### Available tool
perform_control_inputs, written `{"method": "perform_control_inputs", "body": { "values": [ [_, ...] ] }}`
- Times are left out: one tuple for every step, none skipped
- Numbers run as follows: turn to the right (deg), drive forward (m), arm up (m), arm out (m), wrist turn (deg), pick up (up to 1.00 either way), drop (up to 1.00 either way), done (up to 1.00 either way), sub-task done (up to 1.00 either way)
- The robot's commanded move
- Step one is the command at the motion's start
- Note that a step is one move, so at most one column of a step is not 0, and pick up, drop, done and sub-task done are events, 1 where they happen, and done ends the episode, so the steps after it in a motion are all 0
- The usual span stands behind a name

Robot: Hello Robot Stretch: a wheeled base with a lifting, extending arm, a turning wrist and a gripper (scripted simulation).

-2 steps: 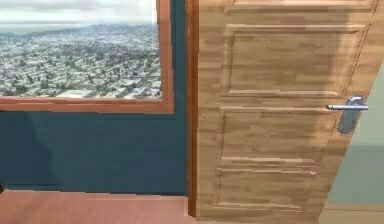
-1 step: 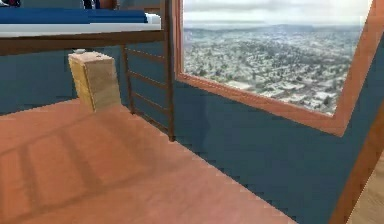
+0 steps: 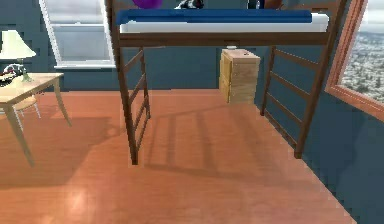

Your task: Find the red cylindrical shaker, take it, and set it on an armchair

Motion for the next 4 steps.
{"method": "perform_control_inputs", "body": {
  "values": [
    [0.0,0.30,0.00,0.00,0.0,0.00,0.00,0.00,0.00],
    [-33.0,0.00,0.00,0.00,0.0,0.00,0.00,0.00,0.00],
    [-3.0,0.00,0.00,0.00,0.0,0.00,0.00,0.00,0.00],
    [30.0,0.00,0.00,0.00,0.0,0.00,0.00,0.00,0.00]
  ]
}}
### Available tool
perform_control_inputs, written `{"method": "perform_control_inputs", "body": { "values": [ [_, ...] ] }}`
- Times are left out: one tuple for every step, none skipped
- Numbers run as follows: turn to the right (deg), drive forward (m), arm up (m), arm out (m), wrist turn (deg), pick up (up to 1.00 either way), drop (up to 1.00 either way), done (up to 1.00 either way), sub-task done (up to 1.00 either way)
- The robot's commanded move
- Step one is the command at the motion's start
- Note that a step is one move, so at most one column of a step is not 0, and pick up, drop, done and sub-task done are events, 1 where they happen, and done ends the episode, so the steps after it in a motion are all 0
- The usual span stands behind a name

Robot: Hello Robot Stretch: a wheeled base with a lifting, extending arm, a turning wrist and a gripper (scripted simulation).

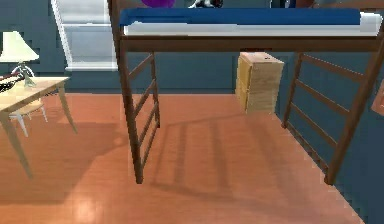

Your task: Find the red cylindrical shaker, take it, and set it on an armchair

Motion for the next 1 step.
{"method": "perform_control_inputs", "body": {
  "values": [
    [0.0,0.15,0.00,0.00,0.0,0.00,0.00,0.00,0.00]
  ]
}}
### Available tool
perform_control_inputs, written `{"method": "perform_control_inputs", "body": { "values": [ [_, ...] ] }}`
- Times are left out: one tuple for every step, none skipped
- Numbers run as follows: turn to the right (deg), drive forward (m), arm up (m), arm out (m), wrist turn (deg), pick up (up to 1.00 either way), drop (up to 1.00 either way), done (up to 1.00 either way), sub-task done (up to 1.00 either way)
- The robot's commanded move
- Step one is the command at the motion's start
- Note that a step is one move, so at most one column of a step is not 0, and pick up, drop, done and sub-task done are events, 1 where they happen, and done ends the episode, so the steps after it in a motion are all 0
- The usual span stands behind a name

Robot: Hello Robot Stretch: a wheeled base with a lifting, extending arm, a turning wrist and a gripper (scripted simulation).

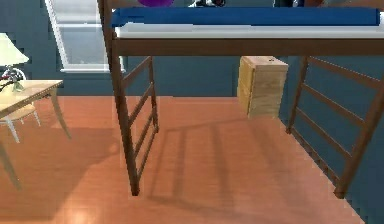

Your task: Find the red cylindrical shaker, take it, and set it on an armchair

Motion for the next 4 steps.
{"method": "perform_control_inputs", "body": {
  "values": [
    [-36.0,0.00,0.00,0.00,0.0,0.00,0.00,0.00,0.00],
    [0.0,0.55,0.00,0.00,0.0,0.00,0.00,0.00,0.00],
    [-45.0,0.00,0.00,0.00,0.0,0.00,0.00,0.00,0.00],
    [-6.0,0.00,0.00,0.00,0.0,0.00,0.00,0.00,0.00]
  ]
}}
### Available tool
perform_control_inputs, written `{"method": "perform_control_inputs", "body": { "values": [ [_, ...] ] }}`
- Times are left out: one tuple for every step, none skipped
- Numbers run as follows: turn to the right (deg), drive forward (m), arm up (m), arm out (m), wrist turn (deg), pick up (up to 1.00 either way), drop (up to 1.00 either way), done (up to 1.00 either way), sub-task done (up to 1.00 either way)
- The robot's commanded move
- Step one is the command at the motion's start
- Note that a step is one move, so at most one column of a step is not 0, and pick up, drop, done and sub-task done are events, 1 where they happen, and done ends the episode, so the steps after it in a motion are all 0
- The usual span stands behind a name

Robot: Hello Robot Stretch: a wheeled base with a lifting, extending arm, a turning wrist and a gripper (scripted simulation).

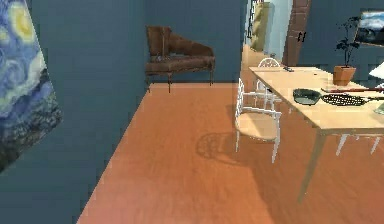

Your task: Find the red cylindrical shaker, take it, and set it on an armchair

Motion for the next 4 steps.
{"method": "perform_control_inputs", "body": {
  "values": [
    [0.0,1.00,0.00,0.00,0.0,0.00,0.00,0.00,0.00],
    [0.0,1.00,0.00,0.00,0.0,0.00,0.00,0.00,0.00],
    [-6.0,0.00,0.00,0.00,0.0,0.00,0.00,0.00,0.00],
    [0.0,0.55,0.00,0.00,0.0,0.00,0.00,0.00,0.00]
  ]
}}
